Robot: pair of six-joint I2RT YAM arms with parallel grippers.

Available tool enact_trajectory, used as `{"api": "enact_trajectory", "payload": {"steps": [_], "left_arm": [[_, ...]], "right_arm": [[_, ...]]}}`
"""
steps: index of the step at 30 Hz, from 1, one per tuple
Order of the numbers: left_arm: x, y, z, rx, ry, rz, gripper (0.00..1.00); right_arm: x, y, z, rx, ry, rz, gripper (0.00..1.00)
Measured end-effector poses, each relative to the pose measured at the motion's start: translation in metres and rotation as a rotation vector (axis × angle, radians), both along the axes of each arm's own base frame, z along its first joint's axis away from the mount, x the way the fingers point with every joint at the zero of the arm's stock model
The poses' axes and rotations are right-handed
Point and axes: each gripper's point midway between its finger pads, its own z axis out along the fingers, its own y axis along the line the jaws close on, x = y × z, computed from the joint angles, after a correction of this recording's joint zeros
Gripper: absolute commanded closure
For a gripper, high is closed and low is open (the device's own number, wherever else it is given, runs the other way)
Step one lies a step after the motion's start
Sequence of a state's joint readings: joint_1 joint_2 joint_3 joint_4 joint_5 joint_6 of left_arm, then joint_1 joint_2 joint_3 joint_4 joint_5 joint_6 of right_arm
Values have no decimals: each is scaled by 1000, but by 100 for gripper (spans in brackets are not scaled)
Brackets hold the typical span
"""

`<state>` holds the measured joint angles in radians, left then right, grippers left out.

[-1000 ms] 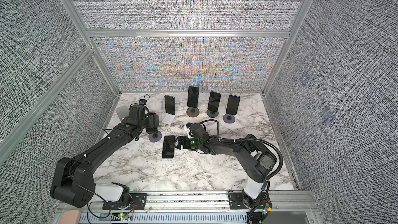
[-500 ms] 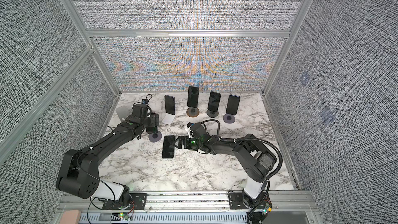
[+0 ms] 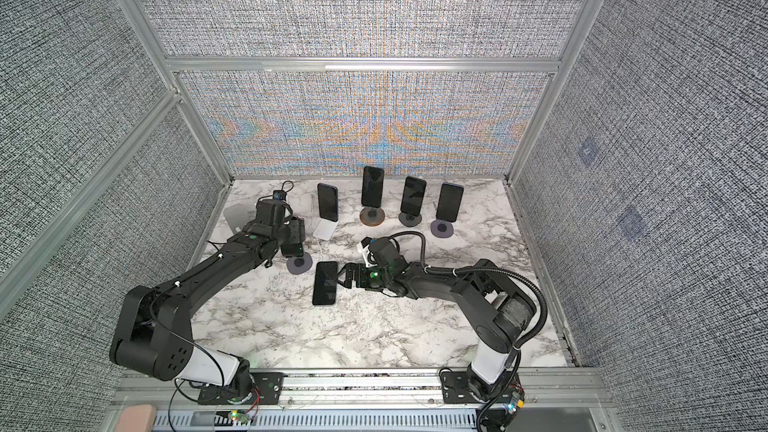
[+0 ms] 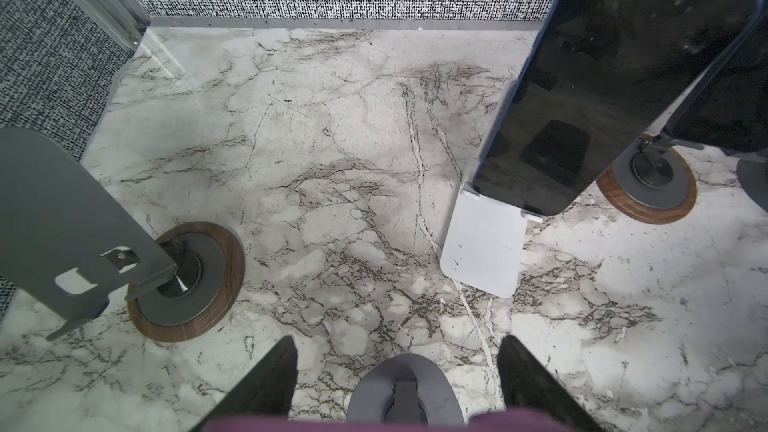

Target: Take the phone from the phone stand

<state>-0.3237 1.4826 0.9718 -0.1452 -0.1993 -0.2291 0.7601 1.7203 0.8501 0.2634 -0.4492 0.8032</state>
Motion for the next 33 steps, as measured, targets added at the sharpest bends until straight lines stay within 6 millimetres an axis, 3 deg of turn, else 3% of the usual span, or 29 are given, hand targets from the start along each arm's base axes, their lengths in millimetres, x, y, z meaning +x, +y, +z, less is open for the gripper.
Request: {"api": "enact_trajectory", "payload": {"steps": [10, 17, 23, 26, 33], "left_arm": [[-8, 0, 21, -10, 5, -11, 26], [-16, 2, 22, -3, 34, -13, 30], [-23, -6, 52, -62, 18, -47, 34], [-29, -15, 63, -116, 35, -82, 36], [-55, -46, 73, -280, 119, -207, 41]], "right_arm": [[10, -2, 14, 27, -29, 8, 1], [10, 1, 24, 43, -49, 46, 1], [11, 10, 53, 76, -154, 126, 4], [12, 17, 74, 112, -223, 174, 16], [27, 36, 134, 199, -420, 221, 60]]}}
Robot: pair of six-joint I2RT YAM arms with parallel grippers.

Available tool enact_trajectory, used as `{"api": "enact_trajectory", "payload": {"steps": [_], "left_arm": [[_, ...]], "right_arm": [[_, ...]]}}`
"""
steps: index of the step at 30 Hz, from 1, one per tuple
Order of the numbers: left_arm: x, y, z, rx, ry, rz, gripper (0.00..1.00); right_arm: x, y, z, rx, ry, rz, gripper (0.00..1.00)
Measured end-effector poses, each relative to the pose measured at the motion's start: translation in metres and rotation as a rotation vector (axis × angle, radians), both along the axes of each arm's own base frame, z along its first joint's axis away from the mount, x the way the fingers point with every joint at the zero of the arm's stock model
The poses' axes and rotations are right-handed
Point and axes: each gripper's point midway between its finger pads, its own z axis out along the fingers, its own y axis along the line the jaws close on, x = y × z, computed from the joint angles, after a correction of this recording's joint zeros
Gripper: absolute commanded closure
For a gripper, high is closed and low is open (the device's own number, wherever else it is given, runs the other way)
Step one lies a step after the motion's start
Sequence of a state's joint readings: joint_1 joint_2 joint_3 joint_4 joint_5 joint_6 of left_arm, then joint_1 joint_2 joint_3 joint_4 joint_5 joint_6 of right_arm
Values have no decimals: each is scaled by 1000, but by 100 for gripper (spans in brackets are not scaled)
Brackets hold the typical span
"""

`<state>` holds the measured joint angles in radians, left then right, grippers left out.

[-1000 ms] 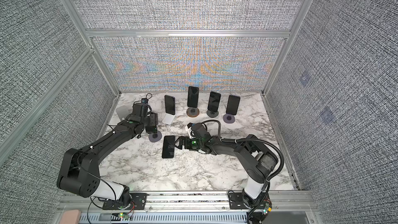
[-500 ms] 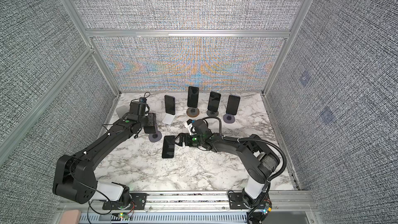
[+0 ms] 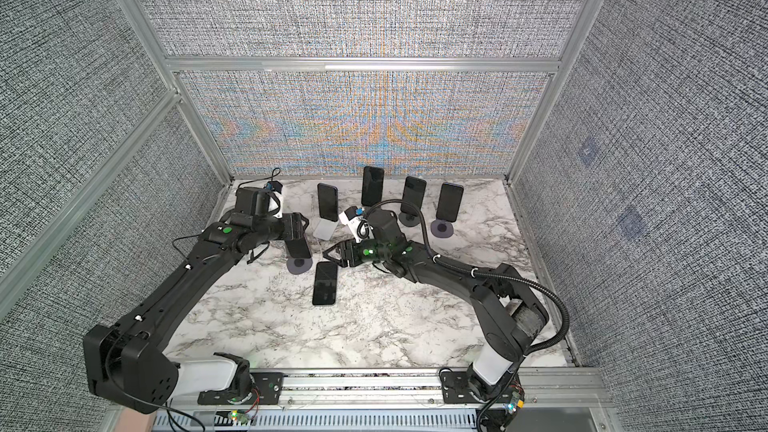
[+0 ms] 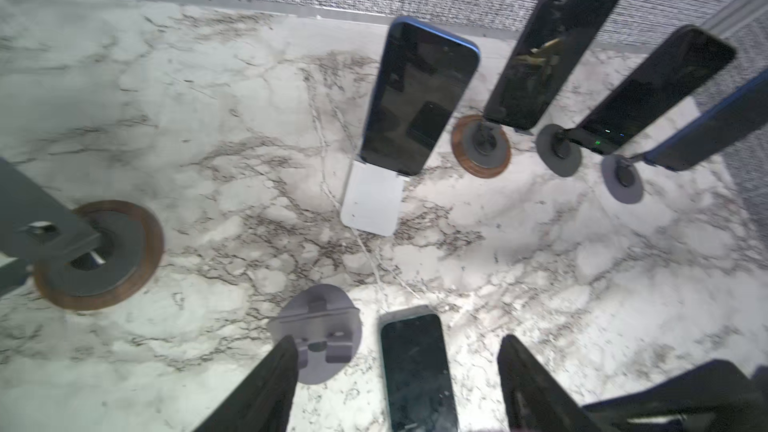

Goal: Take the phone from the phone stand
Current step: 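Grasp the pink-edged phone with the right gripper and lift it off the stand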

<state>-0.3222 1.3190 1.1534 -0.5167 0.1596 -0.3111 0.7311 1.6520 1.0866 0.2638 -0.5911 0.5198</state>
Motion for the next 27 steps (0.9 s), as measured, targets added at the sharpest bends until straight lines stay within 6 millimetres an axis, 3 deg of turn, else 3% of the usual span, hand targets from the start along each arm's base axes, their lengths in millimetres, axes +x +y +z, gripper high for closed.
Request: {"api": "enact_trajectory", "payload": {"steps": [2, 4, 8, 13, 17, 22, 27], "left_arm": [[-6, -8, -1, -41, 26, -30, 41], [-11, -15, -2, -83, 51, -56, 41], [-17, -25, -5, -136, 83, -98, 41], [-16, -35, -6, -185, 99, -125, 41], [-14, -38, -7, -203, 107, -128, 41], [-14, -41, -6, -217, 107, -132, 41], [-13, -40, -6, -218, 103, -130, 38]], "right_arm": [[4, 4, 7, 10, -33, 1, 68], [7, 8, 11, 10, -58, 0, 70], [6, 18, 17, 3, -117, 3, 58], [10, 25, 16, -30, -171, -11, 57], [13, 28, 12, -55, -188, -24, 65], [14, 30, 3, -85, -193, -27, 85], [13, 31, 4, -87, -207, -26, 95]]}}
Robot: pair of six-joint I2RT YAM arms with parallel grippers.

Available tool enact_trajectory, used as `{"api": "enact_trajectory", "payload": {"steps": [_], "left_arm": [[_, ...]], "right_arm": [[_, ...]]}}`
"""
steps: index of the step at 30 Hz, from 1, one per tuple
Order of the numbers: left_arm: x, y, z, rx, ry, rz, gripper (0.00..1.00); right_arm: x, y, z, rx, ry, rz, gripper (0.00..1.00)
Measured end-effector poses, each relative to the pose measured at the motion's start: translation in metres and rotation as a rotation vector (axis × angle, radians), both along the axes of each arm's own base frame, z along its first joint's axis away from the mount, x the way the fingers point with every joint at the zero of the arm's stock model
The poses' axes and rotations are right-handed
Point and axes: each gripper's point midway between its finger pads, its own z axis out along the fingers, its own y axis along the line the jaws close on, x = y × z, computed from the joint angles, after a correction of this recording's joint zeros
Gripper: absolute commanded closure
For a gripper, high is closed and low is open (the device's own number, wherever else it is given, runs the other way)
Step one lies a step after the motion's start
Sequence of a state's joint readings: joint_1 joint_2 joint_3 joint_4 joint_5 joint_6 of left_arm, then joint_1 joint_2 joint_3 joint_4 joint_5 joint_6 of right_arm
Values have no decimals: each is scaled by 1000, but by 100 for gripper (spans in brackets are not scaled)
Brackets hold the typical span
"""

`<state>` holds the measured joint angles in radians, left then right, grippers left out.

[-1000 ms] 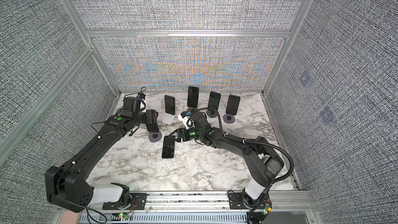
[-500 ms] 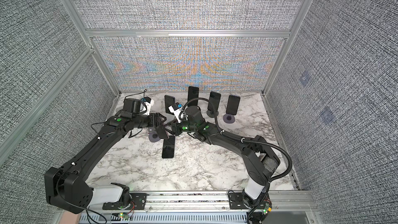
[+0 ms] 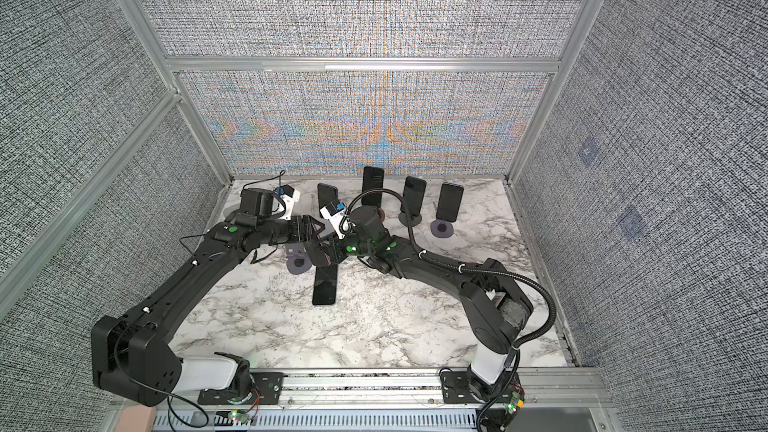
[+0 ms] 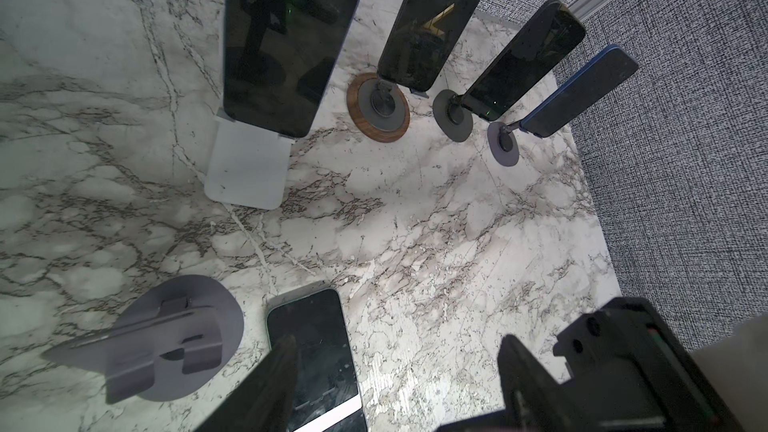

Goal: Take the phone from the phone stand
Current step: 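Grasp the pink-edged phone with the right gripper and lift it off the stand, then lower the pink-edged phone flat beside the teal phone with the right gripper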

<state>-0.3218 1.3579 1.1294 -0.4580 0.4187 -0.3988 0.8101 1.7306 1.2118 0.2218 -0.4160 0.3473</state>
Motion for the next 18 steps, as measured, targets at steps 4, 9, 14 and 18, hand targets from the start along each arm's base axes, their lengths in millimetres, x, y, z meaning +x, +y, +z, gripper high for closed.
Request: {"api": "enact_trajectory", "payload": {"steps": [4, 9, 14, 18], "left_arm": [[1, 0, -2, -9, 2, 9, 17], [-1, 0, 8, -37, -54, 10, 2], [-7, 4, 21, -55, -138, 17, 2], [-10, 15, 30, -21, -189, 60, 2]], "right_arm": [[0, 0, 0, -1, 1, 1, 100], [6, -9, -3, 0, 62, -58, 100], [10, -31, -6, 7, 131, -118, 100], [12, -64, -33, -18, 243, -182, 100]]}}
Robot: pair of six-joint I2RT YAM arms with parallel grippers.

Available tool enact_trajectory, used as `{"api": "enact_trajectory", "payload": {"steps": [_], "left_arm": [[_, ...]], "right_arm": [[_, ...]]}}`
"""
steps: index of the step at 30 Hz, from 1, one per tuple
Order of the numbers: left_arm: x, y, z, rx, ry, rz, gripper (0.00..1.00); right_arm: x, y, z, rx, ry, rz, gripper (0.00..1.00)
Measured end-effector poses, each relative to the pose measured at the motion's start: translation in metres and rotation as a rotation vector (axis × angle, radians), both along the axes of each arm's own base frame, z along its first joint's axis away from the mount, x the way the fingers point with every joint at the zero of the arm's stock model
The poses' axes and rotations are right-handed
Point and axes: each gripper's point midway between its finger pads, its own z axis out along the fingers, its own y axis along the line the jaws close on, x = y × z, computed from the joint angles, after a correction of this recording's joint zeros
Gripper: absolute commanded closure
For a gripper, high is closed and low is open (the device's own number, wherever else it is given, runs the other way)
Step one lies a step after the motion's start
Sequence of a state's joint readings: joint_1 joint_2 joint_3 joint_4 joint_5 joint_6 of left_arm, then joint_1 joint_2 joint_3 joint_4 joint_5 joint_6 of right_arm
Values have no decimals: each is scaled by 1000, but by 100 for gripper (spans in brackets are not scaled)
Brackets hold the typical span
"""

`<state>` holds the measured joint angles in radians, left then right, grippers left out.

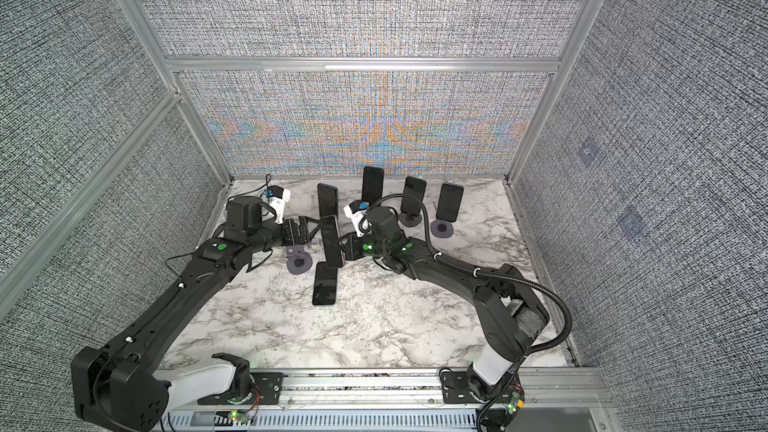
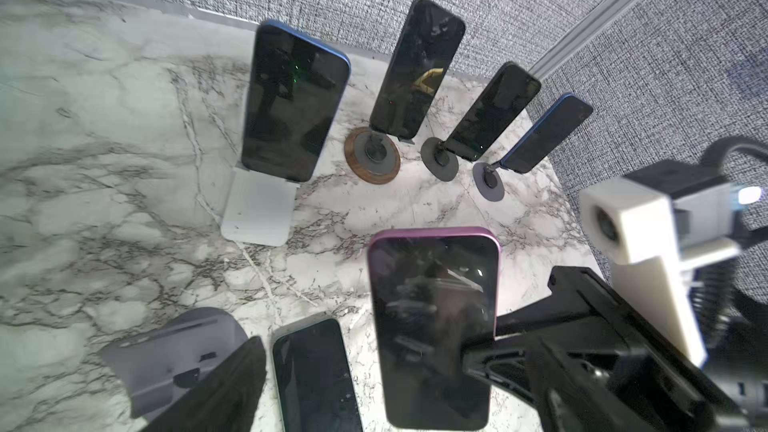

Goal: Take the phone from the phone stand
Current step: 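Lower the pink-edged phone flat beside the teal phone with the right gripper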

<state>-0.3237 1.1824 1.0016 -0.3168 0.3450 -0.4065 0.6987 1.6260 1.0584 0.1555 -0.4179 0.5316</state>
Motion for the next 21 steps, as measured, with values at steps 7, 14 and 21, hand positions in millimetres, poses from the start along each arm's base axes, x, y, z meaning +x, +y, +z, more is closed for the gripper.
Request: {"api": "enact_trajectory", "payload": {"steps": [7, 14, 21], "left_arm": [[-49, -4, -24, 128, -3, 9, 2], [-82, 9, -106, 177, 116, 58, 1], [-78, 0, -147, 146, 174, 66, 2]], "right_arm": [[-31, -41, -52, -86, 198, -47, 100], [-47, -54, -92, -125, 327, -86, 100], [-48, -49, -113, -112, 381, -144, 100]]}}
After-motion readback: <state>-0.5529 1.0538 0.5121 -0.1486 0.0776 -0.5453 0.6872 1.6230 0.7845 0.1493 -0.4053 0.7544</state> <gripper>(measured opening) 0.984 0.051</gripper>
